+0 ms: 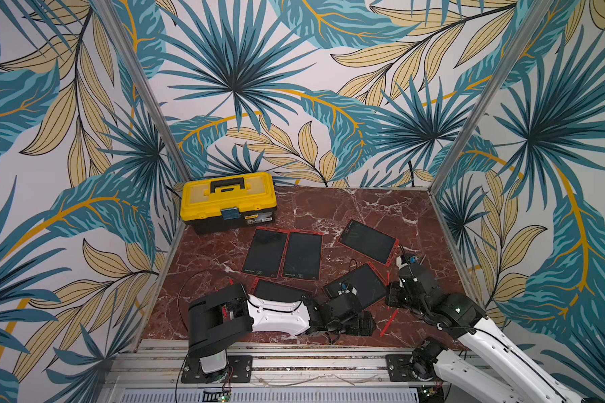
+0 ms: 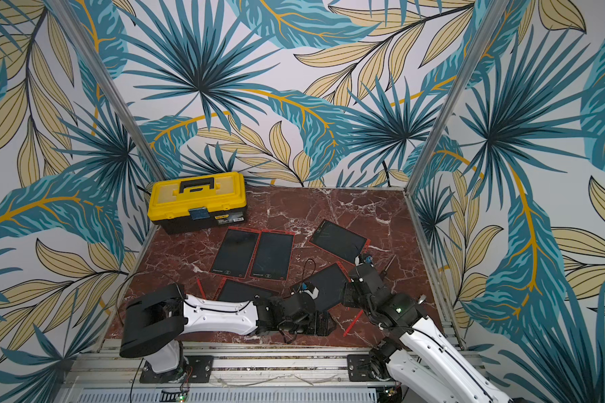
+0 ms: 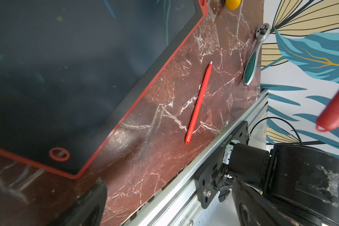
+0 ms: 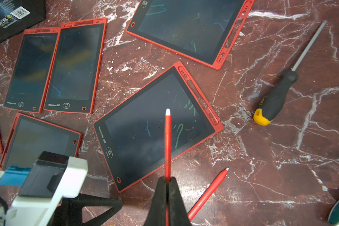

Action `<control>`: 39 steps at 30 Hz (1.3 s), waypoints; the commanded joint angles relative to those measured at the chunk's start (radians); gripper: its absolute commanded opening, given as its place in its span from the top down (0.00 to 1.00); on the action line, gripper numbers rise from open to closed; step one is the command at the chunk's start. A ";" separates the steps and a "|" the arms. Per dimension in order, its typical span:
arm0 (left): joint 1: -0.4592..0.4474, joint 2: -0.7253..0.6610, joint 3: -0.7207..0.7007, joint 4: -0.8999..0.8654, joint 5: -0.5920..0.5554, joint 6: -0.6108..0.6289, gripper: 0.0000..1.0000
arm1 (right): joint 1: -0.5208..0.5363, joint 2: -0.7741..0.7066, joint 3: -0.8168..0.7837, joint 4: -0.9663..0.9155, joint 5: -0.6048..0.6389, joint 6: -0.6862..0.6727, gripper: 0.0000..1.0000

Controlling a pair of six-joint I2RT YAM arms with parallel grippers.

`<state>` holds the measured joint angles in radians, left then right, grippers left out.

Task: Place the stylus back onto the writing tablet
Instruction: Adjust the writing tablet at the center of the board.

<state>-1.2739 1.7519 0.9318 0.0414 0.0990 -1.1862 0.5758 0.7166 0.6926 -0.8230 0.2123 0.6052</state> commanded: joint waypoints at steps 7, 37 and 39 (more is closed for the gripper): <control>0.006 0.041 -0.036 0.049 0.009 -0.011 0.00 | 0.004 -0.018 -0.031 0.004 0.025 -0.006 1.00; 0.297 0.073 -0.053 0.048 0.073 0.157 0.00 | 0.003 0.040 -0.047 -0.020 0.075 0.033 1.00; 0.312 0.083 -0.039 0.048 0.080 0.165 0.00 | 0.003 0.050 -0.047 -0.019 0.083 0.036 1.00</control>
<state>-0.9825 1.7863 0.8898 0.1562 0.1841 -1.0607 0.5758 0.7589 0.6651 -0.8215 0.2733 0.6357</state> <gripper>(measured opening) 0.999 0.052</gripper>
